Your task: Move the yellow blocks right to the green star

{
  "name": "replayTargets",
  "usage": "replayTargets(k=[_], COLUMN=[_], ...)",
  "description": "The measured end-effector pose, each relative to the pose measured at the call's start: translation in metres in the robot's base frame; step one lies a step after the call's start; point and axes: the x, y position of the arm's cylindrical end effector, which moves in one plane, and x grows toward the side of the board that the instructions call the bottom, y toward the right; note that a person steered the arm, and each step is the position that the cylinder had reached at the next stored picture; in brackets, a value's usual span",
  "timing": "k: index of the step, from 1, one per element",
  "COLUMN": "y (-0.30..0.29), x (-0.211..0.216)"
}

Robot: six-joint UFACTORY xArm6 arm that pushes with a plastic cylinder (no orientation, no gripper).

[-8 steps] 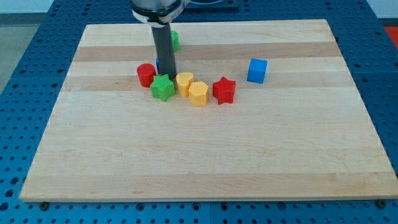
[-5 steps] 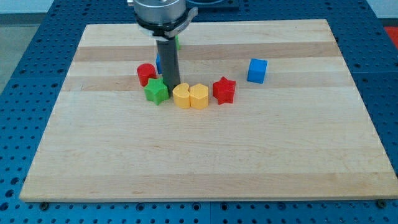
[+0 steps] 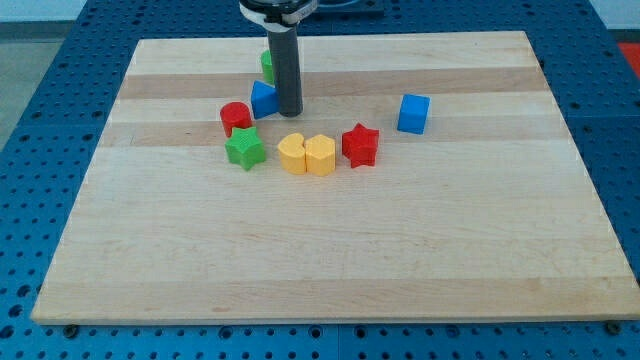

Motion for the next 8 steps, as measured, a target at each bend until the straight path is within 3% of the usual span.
replayTargets(k=[3,5,8], y=[-0.015,0.015,0.003], x=[-0.026,-0.065,-0.070])
